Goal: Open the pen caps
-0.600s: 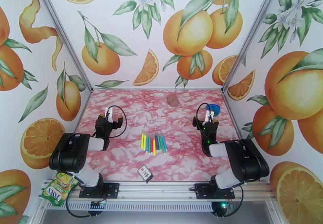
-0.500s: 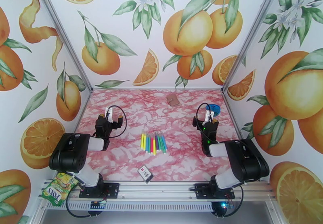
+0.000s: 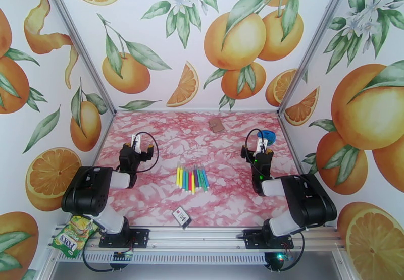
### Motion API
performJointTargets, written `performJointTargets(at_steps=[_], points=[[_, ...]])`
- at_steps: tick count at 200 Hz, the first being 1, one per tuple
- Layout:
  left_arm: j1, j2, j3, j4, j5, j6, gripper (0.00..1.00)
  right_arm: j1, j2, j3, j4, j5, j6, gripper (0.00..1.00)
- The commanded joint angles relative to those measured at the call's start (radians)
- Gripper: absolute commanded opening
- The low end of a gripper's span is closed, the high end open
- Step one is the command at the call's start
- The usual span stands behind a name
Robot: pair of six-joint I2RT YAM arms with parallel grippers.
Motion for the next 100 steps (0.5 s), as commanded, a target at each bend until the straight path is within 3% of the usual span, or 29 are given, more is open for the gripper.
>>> performJointTargets(at_steps=[1,100], points=[[0.002,-0.001,-0.001,0.025,0.009,-0.002,1.0,0.003,-0.003,0.017,-0.001,-0.022,-0.001,1.0],[0.0,-0.007,-0.007,0.035,-0.015,-0.008,1.0,0.004,-0.003,0.016,0.003,-0.02,-0.002,1.0]])
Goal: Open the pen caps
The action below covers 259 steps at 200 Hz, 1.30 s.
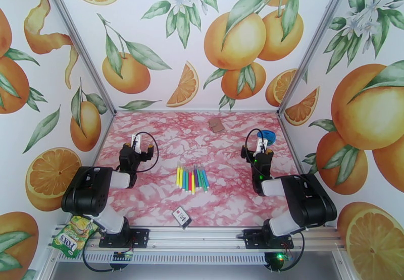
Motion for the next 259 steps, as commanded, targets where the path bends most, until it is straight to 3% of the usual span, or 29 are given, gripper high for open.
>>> performJointTargets(at_steps=[1,21,51,76,104,166,197,259], points=[[0.0,-0.007,-0.007,0.036,-0.017,-0.008,1.0,0.004,-0.004,0.016,0.004,-0.02,-0.002,1.0],[0.0,-0.069,0.022,-0.072,-0.073,-0.029,1.0,0.007,-0.044,0.033,-0.067,-0.023,-0.004,1.0],[-0.013,-0.179,0.059,-0.224,-0.119,-0.025,1.0,0.009,-0.137,0.13,-0.343,0.005,0.016,1.0],[-0.034,-0.275,0.11,-0.394,-0.186,-0.057,1.0,0.029,-0.201,0.144,-0.413,0.01,0.019,1.0],[-0.075,-0.361,0.209,-0.627,-0.193,-0.058,1.0,0.084,-0.247,0.274,-0.724,0.021,0.029,1.0],[-0.13,-0.416,0.4,-0.986,-0.007,-0.077,1.0,0.241,-0.246,0.539,-1.238,-0.075,0.046,0.95],[-0.178,-0.391,0.491,-1.15,0.027,-0.039,1.0,0.328,-0.234,0.603,-1.382,-0.112,0.083,0.92],[-0.282,-0.315,0.575,-1.272,0.104,-0.034,1.0,0.478,-0.141,0.692,-1.542,-0.223,0.143,0.85]])
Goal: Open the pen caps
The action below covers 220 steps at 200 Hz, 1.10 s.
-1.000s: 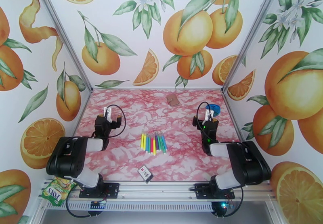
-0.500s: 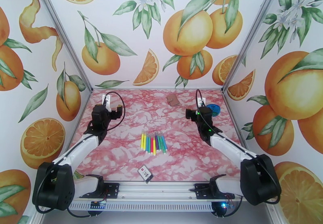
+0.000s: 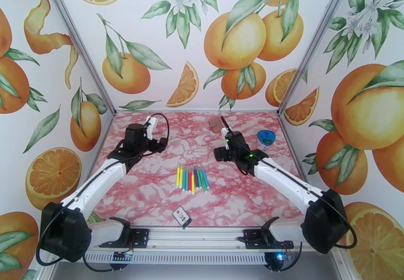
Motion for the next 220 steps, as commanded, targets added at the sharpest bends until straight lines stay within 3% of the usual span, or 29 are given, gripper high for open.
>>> performJointTargets(at_steps=[1,73,165,220], points=[[-0.018,0.03,0.056,-0.11,0.062,0.016,1.0,0.044,0.033,0.033,-0.102,-0.075,0.042,0.85],[-0.058,0.008,0.016,-0.089,0.052,0.003,1.0,0.123,0.154,0.047,-0.082,-0.218,0.095,0.69],[-0.059,-0.043,-0.047,0.005,0.01,-0.047,1.0,0.164,0.255,0.023,-0.064,-0.229,0.127,0.48],[-0.061,-0.061,-0.061,0.005,-0.027,-0.05,1.0,0.17,0.305,0.014,-0.046,-0.253,0.137,0.47]])
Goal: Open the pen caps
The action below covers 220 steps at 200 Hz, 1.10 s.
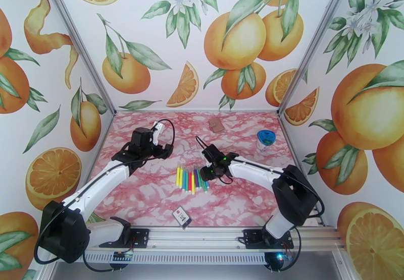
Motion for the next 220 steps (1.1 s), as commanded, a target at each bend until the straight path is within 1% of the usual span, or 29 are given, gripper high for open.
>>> performJointTargets(at_steps=[1,25,90,144,158,198,220], points=[[-0.005,-0.033,-0.017,0.033,-0.023,-0.01,1.0,0.009,0.023,-0.008,0.025,-0.025,0.018,0.47],[-0.004,-0.037,-0.016,0.029,-0.037,-0.011,1.0,0.009,0.043,-0.006,0.033,-0.033,0.02,0.45],[-0.004,-0.033,-0.016,0.028,-0.049,-0.01,1.0,0.009,0.089,-0.009,0.048,-0.041,0.029,0.43],[-0.004,-0.034,-0.016,0.025,-0.054,-0.01,1.0,0.011,0.108,-0.003,0.024,0.006,0.032,0.42],[-0.004,-0.037,-0.014,0.024,-0.055,-0.01,1.0,0.011,0.116,0.003,0.011,0.02,0.03,0.39],[-0.003,-0.04,-0.014,0.021,-0.058,-0.011,1.0,0.015,0.134,0.014,-0.012,0.061,0.038,0.38],[-0.003,-0.038,-0.015,0.022,-0.059,-0.01,1.0,0.017,0.143,0.025,-0.031,0.088,0.042,0.34]])
